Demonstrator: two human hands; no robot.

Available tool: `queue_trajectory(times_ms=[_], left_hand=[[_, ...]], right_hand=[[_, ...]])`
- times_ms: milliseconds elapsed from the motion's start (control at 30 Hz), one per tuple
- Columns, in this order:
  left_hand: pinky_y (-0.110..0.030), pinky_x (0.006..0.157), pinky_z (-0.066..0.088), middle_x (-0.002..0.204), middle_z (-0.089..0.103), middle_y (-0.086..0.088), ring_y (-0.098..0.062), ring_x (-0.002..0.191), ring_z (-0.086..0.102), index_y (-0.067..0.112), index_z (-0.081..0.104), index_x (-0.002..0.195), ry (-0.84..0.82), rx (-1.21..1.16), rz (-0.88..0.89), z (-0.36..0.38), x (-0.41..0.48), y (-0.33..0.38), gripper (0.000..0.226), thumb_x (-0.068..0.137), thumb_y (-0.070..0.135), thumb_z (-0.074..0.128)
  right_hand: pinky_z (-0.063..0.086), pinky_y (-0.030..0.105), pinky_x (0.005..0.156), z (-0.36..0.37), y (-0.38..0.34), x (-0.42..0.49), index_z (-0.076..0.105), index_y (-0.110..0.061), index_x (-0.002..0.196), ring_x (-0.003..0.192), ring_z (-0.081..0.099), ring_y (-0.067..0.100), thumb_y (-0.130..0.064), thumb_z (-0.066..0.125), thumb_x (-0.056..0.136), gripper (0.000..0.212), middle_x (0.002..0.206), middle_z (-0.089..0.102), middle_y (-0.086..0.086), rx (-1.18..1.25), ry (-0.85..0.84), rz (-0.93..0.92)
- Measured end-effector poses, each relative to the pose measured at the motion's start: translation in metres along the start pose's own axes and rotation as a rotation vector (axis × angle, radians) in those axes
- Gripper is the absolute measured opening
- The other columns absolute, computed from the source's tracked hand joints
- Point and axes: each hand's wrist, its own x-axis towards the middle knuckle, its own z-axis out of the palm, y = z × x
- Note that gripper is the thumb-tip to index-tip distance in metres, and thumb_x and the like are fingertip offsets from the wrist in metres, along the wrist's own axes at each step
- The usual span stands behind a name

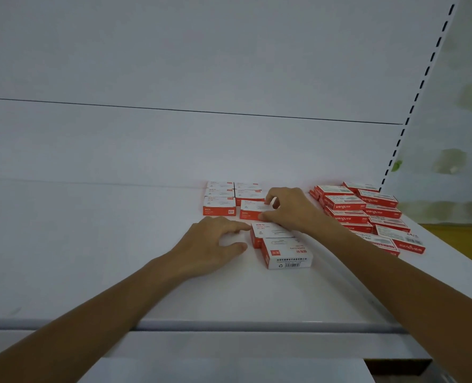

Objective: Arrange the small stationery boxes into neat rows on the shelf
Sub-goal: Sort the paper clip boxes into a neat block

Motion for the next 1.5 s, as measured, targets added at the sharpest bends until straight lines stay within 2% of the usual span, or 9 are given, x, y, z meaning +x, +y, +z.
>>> queue_trajectory(times_ms=[100,333,600,967,1067,1133,1200,1333,1500], left_hand=[[-0.023,0.102,0.027,0.136,0.047,0.011,-0.008,0.123,0.04,0.033,0.049,0.128,-0.008,0.004,0.009,0.0,0.0,0.001,0.041,0.088,0.035,0.054],[-0.018,0.097,0.024,0.135,0.047,0.011,-0.007,0.122,0.039,0.032,0.049,0.128,0.01,0.033,0.033,0.0,0.001,0.0,0.041,0.088,0.033,0.054],[-0.026,0.099,0.03,0.126,0.051,0.012,-0.01,0.119,0.04,0.035,0.04,0.133,0.029,0.08,0.055,0.001,0.001,-0.001,0.048,0.087,0.033,0.054],[-0.029,0.103,0.03,0.129,0.049,0.011,-0.01,0.121,0.039,0.037,0.039,0.133,0.024,0.128,0.083,0.002,-0.001,-0.002,0.047,0.088,0.034,0.053],[-0.024,0.099,0.031,0.128,0.051,0.009,-0.009,0.118,0.042,0.033,0.043,0.132,0.039,0.1,0.099,0.002,-0.001,-0.002,0.046,0.087,0.031,0.055],[-0.019,0.093,0.031,0.125,0.054,0.009,-0.005,0.11,0.045,0.029,0.047,0.13,0.08,0.061,0.095,0.001,-0.002,-0.001,0.044,0.087,0.028,0.056],[-0.014,0.089,0.033,0.119,0.057,0.01,0.001,0.102,0.047,0.026,0.05,0.128,0.145,-0.021,0.082,0.0,-0.003,0.0,0.041,0.088,0.025,0.056],[0.002,0.073,0.036,0.104,0.058,0.018,0.014,0.086,0.051,0.022,0.059,0.117,0.159,-0.14,0.039,-0.001,-0.008,0.005,0.03,0.088,0.021,0.056],[-0.002,0.078,0.034,0.105,0.056,0.021,0.01,0.09,0.05,0.026,0.058,0.12,0.019,-0.136,0.005,-0.001,-0.01,0.011,0.034,0.086,0.026,0.058]], right_hand=[[0.046,0.026,0.073,0.003,-0.005,0.004,0.057,-0.015,0.108,0.085,0.052,0.014,-0.036,0.068,0.078,0.038,0.109,0.06,0.005,-0.001,0.009,0.002],[0.051,0.031,0.077,0.005,-0.005,0.011,0.056,-0.016,0.11,0.085,0.055,0.016,-0.036,0.066,0.079,0.038,0.108,0.059,0.004,-0.01,0.001,-0.002],[0.041,0.023,0.067,0.008,-0.004,0.007,0.06,-0.015,0.106,0.08,0.052,0.013,-0.034,0.069,0.078,0.035,0.091,0.051,-0.004,0.062,0.044,-0.008],[0.049,0.033,0.082,0.003,-0.007,0.002,0.06,-0.019,0.112,0.095,0.059,0.019,-0.036,0.068,0.078,0.038,0.113,0.061,0.004,0.094,0.014,0.06],[0.048,0.028,0.076,-0.003,-0.004,-0.005,0.056,-0.018,0.121,0.079,0.058,0.012,-0.037,0.06,0.085,0.04,0.118,0.061,0.006,0.198,0.002,0.066],[0.041,0.024,0.075,-0.01,0.002,-0.011,0.058,-0.018,0.119,0.08,0.055,0.009,-0.039,0.055,0.088,0.038,0.118,0.062,0.005,0.172,0.035,0.065],[0.042,0.023,0.073,-0.015,0.01,-0.02,0.064,-0.016,0.107,0.077,0.056,0.008,-0.041,0.053,0.089,0.033,0.112,0.065,0.004,0.149,0.04,0.069],[0.041,0.012,0.047,-0.017,0.017,-0.041,0.066,-0.019,0.087,0.06,0.06,0.005,-0.042,0.051,0.09,0.028,0.09,0.07,-0.001,0.256,-0.084,0.1],[0.039,0.015,0.056,-0.022,0.003,-0.052,0.068,-0.02,0.092,0.071,0.059,0.004,-0.047,0.055,0.085,0.03,0.09,0.067,-0.005,0.342,-0.141,0.074]])
